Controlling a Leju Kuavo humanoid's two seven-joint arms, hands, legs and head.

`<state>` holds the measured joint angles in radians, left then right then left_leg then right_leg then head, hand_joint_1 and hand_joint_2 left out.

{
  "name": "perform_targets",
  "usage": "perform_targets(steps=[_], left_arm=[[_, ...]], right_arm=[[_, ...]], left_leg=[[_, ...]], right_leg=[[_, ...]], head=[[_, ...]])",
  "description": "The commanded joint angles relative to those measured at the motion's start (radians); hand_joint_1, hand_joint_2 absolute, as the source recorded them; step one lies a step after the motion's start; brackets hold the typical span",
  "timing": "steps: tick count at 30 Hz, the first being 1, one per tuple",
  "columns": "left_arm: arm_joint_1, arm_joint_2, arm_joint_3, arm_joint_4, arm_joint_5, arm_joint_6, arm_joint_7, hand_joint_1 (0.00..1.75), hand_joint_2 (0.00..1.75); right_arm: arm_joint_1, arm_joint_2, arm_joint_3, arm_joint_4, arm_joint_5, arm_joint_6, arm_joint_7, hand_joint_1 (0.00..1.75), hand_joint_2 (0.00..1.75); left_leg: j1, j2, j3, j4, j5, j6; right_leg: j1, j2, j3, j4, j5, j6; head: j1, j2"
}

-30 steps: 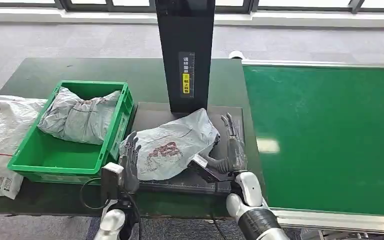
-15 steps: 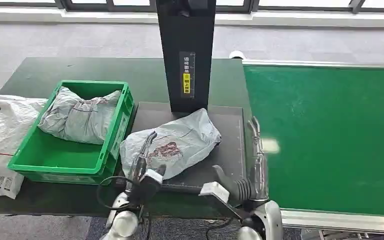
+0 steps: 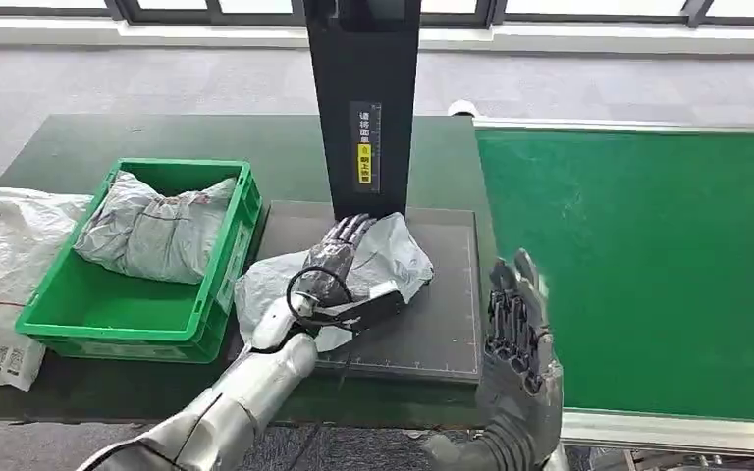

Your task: Moved the parcel from conveyor to table for the left to box.

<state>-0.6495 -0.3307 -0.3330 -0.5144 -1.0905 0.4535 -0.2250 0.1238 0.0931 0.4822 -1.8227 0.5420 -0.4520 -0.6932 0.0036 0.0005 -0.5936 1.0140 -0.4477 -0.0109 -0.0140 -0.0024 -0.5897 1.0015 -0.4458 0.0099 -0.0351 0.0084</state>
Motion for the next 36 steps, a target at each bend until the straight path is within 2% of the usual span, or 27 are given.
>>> perform_targets(steps=[1,3,5,6,16,17,19,26,29,36], left_arm=[[-0.154,-0.008,-0.124,0.239,-0.073,-0.133,0.098,0.00,1.75],[-0.151,-0.005,-0.120,0.238,-0.075,-0.137,0.103,0.00,1.75],[-0.157,-0.002,-0.116,0.251,-0.079,-0.201,0.126,0.00,1.75],[-0.158,0.006,-0.103,0.258,-0.067,-0.284,0.137,0.00,1.75],[-0.160,0.008,-0.091,0.265,-0.061,-0.324,0.126,0.00,1.75],[-0.161,0.008,-0.085,0.262,-0.059,-0.321,0.123,1.75,1.75],[-0.168,0.007,-0.058,0.258,-0.046,-0.306,0.110,1.75,1.75],[-0.173,0.008,-0.043,0.254,-0.040,-0.307,0.105,1.75,1.75],[-0.171,0.013,-0.023,0.247,-0.042,-0.285,0.094,1.75,1.75],[-0.175,0.026,0.035,0.215,-0.042,-0.167,0.058,1.75,1.75]], right_arm=[[-0.155,-0.040,0.052,0.121,-0.068,0.018,-0.005,0.00,1.75],[-0.170,-0.043,0.058,0.133,-0.078,0.013,-0.005,0.00,1.75],[-0.196,-0.035,0.054,0.155,-0.096,0.022,-0.005,0.00,1.75],[-0.220,-0.014,0.031,0.187,-0.104,0.037,-0.005,0.00,1.75],[-0.223,0.015,-0.006,0.199,-0.097,0.053,-0.005,0.00,1.75],[-0.220,0.024,-0.017,0.196,-0.092,0.062,-0.005,0.00,1.75],[-0.195,0.050,-0.047,0.163,-0.066,0.087,-0.005,0.00,1.75],[-0.170,0.059,-0.058,0.132,-0.050,0.105,-0.004,0.00,1.75],[-0.125,0.070,-0.075,0.099,-0.027,0.137,-0.005,0.00,1.75],[-0.054,0.047,-0.071,0.033,-0.035,0.135,-0.005,0.00,1.75]], left_leg=[[0.001,0.000,0.000,-0.001,0.000,0.000],[0.000,0.001,0.001,-0.002,0.000,0.000],[0.001,0.002,0.001,-0.001,0.000,0.000],[0.001,0.002,0.001,-0.001,0.000,0.000],[0.001,0.003,0.002,-0.003,0.001,0.000],[0.001,0.002,0.001,-0.002,0.001,0.000],[0.001,0.002,0.001,-0.002,0.001,0.000],[0.001,0.000,0.000,-0.001,0.000,-0.001],[0.001,0.000,0.001,-0.002,0.001,0.000],[0.000,0.000,0.000,0.000,0.000,0.000]], right_leg=[[0.001,0.001,0.001,-0.001,0.001,0.000],[0.001,0.001,0.002,-0.002,0.001,0.000],[0.001,0.003,0.001,-0.002,0.001,-0.001],[0.001,0.002,0.001,-0.001,0.001,0.000],[0.001,0.003,0.002,-0.002,0.001,-0.001],[0.001,0.002,0.001,-0.001,0.001,-0.001],[0.001,0.002,0.001,-0.002,0.001,-0.001],[0.001,0.001,0.000,0.000,0.000,0.000],[0.001,0.001,0.001,-0.001,0.000,-0.001],[0.000,0.000,0.000,0.000,0.000,0.000]], head=[[0.000,0.000],[0.000,0.000],[0.000,0.000],[0.000,0.000],[0.000,0.000],[0.000,0.000],[0.000,0.000],[0.000,0.000],[0.000,0.000],[0.000,0.000]])
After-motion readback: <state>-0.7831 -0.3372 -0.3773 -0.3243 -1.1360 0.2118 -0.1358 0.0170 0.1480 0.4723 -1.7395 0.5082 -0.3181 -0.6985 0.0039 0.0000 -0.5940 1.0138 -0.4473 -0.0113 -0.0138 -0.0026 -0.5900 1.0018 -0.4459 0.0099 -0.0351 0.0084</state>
